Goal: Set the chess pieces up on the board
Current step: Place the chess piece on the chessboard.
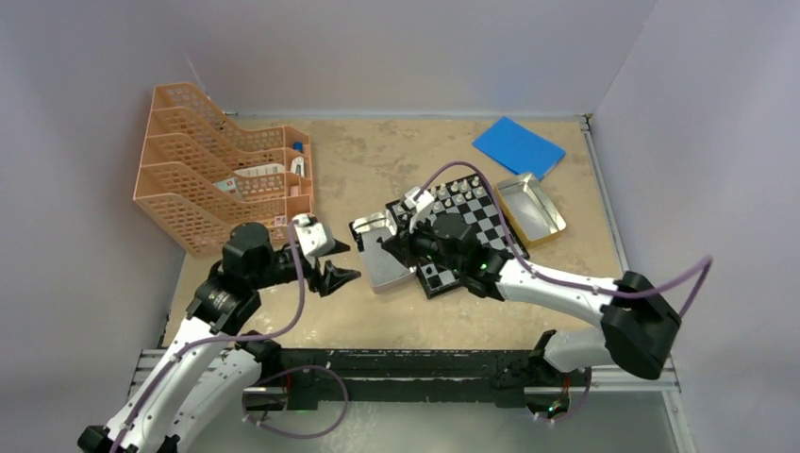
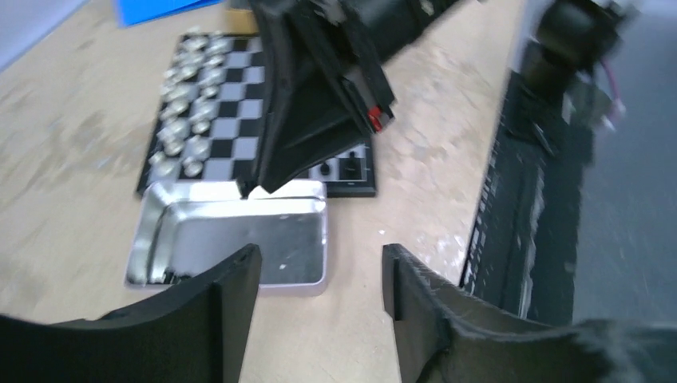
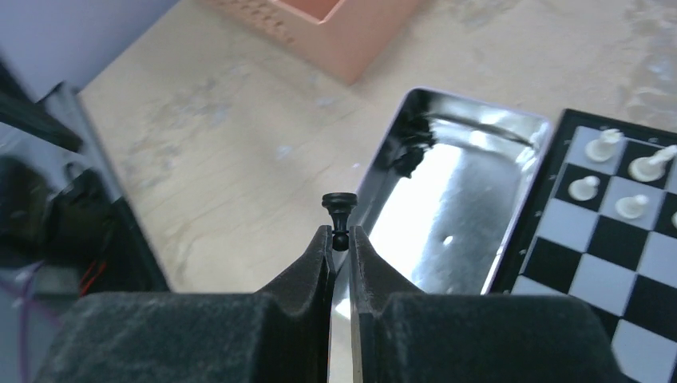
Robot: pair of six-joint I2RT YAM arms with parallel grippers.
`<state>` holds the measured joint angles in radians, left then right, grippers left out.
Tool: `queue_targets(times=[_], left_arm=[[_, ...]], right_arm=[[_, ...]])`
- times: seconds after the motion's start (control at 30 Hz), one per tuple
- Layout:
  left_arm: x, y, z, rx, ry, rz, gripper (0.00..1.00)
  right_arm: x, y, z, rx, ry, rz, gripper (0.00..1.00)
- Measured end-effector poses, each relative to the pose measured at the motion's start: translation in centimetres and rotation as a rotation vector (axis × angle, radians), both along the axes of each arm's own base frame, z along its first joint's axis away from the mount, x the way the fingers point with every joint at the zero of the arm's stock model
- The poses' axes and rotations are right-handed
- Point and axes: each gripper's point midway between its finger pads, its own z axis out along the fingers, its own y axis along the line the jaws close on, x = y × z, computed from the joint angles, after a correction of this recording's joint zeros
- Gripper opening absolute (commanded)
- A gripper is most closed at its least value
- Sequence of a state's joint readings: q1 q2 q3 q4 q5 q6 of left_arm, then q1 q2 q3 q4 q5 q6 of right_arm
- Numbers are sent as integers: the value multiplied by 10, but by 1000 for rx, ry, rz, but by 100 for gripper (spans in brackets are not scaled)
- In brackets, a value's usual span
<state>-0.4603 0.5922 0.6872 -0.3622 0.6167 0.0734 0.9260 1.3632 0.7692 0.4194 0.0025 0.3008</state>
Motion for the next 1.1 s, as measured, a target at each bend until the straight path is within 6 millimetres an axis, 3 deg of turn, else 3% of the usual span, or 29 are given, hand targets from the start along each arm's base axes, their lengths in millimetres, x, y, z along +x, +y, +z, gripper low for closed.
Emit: queue_targets(times=[0.07,0.2,0.5,0.7,1.1], left_arm=[[-12,-9,-6,26,-46,-136,47],[-32,-18,-16,61,-168,-354,46],[-26,-26,-14,126,-391,-497,47],[-20,-31,-20,144,-400,-551,49],[-26,-38,-24,103,-386,-631,49]], right_arm=[[-17,-3,5,19,17,63,6],[-47,-5,17,52,41,186,6],[-87,-7,26,69,87,375,7],[-96,-9,38,97,74,416,7],[-104,-5,33,100,100,471,7]])
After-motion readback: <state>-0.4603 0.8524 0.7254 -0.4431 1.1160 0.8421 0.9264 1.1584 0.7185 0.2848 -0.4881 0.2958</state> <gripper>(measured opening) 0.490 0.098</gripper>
